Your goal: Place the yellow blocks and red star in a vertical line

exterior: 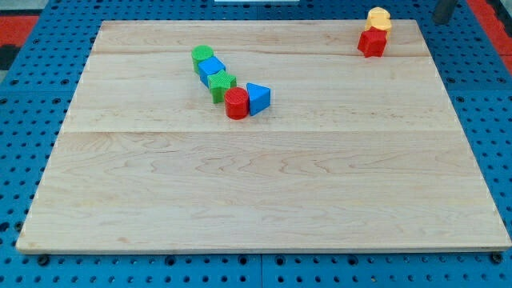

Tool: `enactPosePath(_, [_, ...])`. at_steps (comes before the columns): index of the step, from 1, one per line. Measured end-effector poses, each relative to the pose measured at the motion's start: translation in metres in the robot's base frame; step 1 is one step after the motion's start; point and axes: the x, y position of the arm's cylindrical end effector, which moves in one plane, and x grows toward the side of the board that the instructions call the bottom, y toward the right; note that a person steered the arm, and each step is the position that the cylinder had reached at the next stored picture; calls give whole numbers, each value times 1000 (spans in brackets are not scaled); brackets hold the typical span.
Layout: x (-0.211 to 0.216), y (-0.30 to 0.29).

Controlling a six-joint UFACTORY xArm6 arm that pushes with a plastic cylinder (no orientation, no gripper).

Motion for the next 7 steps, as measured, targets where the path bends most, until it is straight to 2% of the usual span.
enactPosePath(2, [0,-33])
enactPosePath(6, [1,-138])
enactPosePath(7, [1,-142])
